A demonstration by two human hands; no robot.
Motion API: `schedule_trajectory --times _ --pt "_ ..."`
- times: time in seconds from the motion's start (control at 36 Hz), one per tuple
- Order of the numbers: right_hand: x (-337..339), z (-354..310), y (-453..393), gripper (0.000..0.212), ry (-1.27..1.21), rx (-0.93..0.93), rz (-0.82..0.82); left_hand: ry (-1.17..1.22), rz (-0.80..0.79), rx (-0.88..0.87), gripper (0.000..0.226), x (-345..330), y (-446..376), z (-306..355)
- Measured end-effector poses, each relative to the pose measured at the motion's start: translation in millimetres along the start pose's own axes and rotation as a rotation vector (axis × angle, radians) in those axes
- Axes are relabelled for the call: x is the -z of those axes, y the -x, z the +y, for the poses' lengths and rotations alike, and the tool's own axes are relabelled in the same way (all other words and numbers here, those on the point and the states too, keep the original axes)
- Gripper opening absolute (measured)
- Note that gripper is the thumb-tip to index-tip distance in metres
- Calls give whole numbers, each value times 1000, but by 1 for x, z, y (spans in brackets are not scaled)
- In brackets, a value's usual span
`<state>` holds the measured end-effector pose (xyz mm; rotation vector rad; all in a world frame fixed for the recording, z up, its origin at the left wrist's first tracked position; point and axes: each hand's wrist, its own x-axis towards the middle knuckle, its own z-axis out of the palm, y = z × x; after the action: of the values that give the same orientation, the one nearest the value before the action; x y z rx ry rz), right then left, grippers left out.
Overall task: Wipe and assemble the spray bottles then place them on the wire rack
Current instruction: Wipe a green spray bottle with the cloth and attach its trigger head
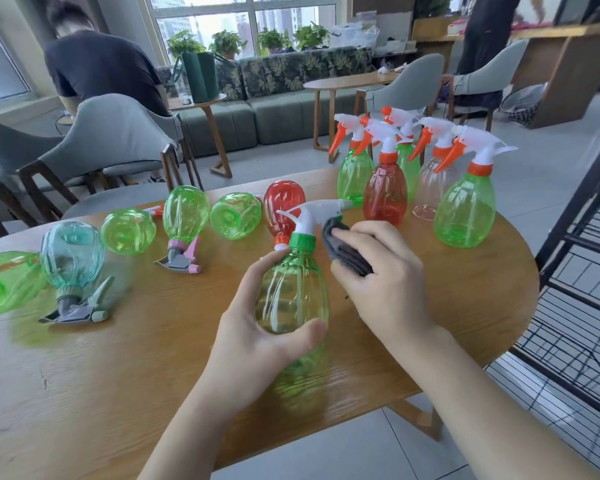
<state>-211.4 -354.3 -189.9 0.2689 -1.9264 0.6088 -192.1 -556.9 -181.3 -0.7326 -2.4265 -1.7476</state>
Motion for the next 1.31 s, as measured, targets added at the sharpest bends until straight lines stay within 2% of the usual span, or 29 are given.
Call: schedule_trajectory --times 0.11,0.17,0.25,0.33,0.39,0.56,0.72,0.92,1.03,1.11,1.22,1.31 --pt "-3 -3 11 21 -3 -61 -121 41 59 4 80 1 0 5" --pt "-1 -6 11 19 -5 -137 -119 48 71 8 80 1 0 5" --pt "6 -9 0 13 -68 -309 -46 37 68 4 81 3 1 2" --pt "13 -7 -14 4 -268 -557 -13 7 46 0 83 4 1 3" --pt "13 -5 -19 10 -386 -648 3 -3 25 2 84 4 0 3" --pt "-3 -10 -20 27 -554 -728 1 -47 -3 -11 87 -1 1 0" --pt "-2 -27 -11 17 -513 -634 -98 -50 42 -10 85 -2 1 1" --pt "5 -20 -7 32 -317 -527 -207 -53 37 0 83 1 1 0" --pt "8 -25 -11 34 -338 -547 -186 -65 30 -20 85 -1 1 0" --pt "8 -27 -9 39 -315 -520 -243 -44 70 -10 85 0 1 -4" --pt "10 -23 -5 29 -188 -467 -369 -73 110 1 86 8 0 -11" --pt "14 -22 -10 30 -136 -501 -299 -137 106 -16 87 11 -1 -9"
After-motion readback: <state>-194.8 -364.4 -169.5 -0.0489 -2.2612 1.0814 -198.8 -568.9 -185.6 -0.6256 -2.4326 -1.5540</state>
